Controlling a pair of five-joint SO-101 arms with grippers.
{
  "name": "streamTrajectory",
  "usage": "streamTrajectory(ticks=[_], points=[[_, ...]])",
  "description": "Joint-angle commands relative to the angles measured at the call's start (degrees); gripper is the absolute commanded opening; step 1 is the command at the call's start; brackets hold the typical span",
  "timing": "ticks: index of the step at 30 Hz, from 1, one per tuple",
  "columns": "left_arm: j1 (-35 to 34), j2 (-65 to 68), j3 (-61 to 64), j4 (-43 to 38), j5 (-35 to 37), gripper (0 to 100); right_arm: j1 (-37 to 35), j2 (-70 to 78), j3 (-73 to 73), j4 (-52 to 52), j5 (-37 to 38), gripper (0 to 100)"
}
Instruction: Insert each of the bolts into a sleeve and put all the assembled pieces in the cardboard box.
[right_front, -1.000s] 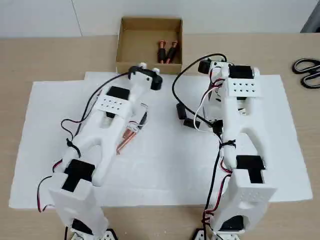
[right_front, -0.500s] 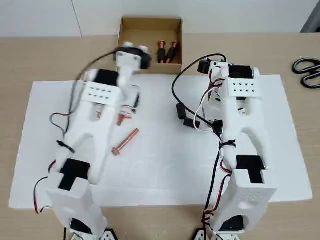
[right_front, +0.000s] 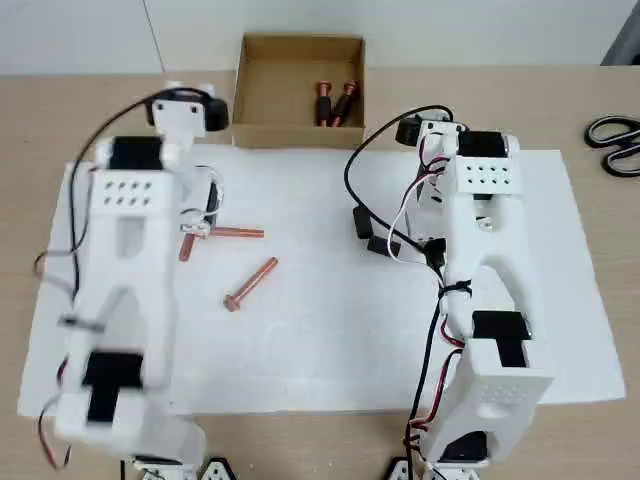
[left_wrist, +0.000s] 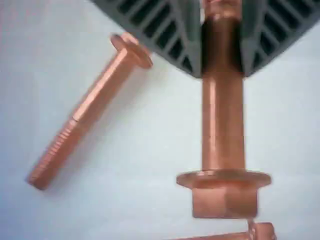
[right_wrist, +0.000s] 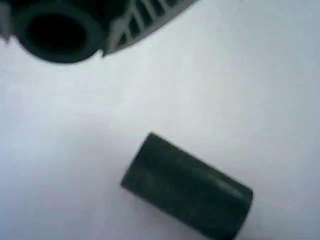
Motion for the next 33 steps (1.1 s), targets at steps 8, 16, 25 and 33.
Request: streamTrajectory(ticks=[8,16,25,33], points=[[-1.3,-31.9,45.8,-32.2,-0.5,1,0.0,-3.8,-0.3,-0.6,0.6,0.6],[-1.2,-29.3,57.9,-42.5,-0.3,1,-0.1,-3.8,-0.3,-0.6,0.4,0.6],[-1.2,-22.2,57.8,-42.5,-0.2,10,-0.1,-3.8,-0.2,-0.4,0.4,0.6],[-1.2,-21.5,54.9,-42.4,-0.2,11,-0.1,-3.8,-0.2,0.0,0.4,0.6]])
